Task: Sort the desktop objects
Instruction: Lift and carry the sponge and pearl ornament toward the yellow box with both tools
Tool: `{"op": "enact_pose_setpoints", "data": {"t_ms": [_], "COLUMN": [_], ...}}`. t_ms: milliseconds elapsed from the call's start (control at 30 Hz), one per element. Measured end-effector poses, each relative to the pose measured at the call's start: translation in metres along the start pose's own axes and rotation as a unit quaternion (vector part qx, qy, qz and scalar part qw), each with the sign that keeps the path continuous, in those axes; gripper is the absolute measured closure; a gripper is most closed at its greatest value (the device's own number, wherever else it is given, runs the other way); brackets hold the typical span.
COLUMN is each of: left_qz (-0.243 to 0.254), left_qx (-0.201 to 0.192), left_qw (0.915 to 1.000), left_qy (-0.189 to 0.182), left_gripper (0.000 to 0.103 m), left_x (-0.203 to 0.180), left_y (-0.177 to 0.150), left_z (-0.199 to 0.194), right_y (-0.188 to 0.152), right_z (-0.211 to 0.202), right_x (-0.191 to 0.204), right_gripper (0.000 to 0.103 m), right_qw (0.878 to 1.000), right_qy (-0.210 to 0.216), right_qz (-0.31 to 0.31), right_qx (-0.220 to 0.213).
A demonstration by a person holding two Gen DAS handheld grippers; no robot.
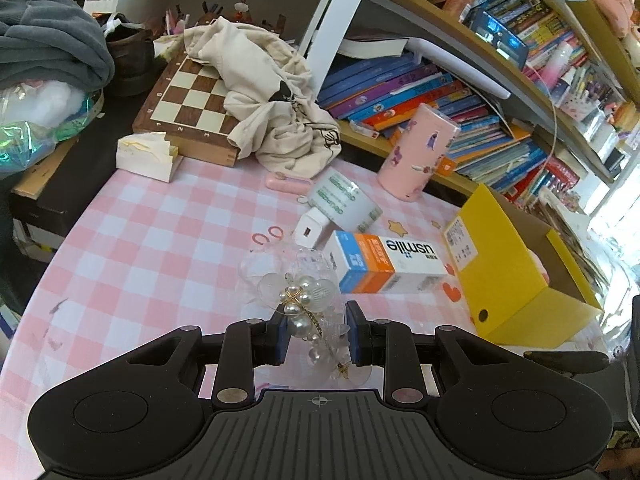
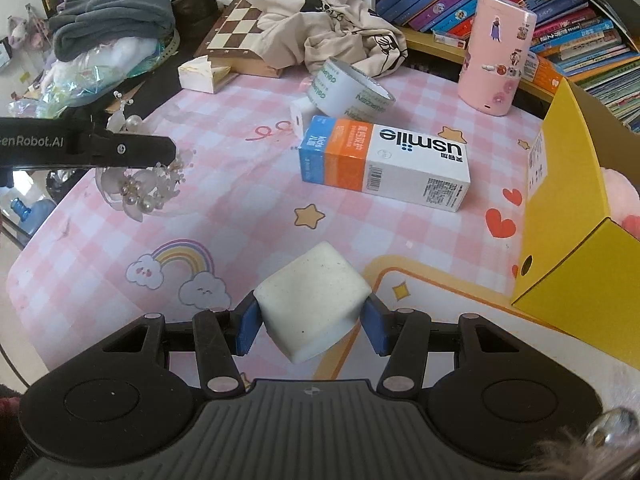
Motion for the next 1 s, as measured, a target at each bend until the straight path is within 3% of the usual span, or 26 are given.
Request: {"op": "enact_pose_setpoints", "data": {"t_ms": [533, 1000], "left_qz": [0.007, 0.047], "left_qx": [-0.011, 0.016], "left_qw": [0.9998, 0.9977], "left_qy": [-0.013, -0.045], "left_gripper": [0.077, 0.077], "left_x": [-0.002, -0.031], "left_y": [-0.022, -0.040], "left_z": [-0.025, -0.018], "right_y": [-0.019, -0.056], "right_z": [-0.013, -0.030], "right_x": [0.030, 0.016], "right_gripper": [0.053, 0.053], "right_qw": [1.000, 0.999], "right_qy": [-0.009, -0.033], "right_qz": [-0.019, 0.038], "right_qx": [-0.011, -0.011]}}
Point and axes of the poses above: each gripper's, at about its wrist camera, not at the fingertips, and z roughly the way its jaws point, x to its left, y to its top, the point moved 8 cm from there along z, roughly the way its jaws point, and after that the axes turned 11 degrees about x, right-handed, at the moved point
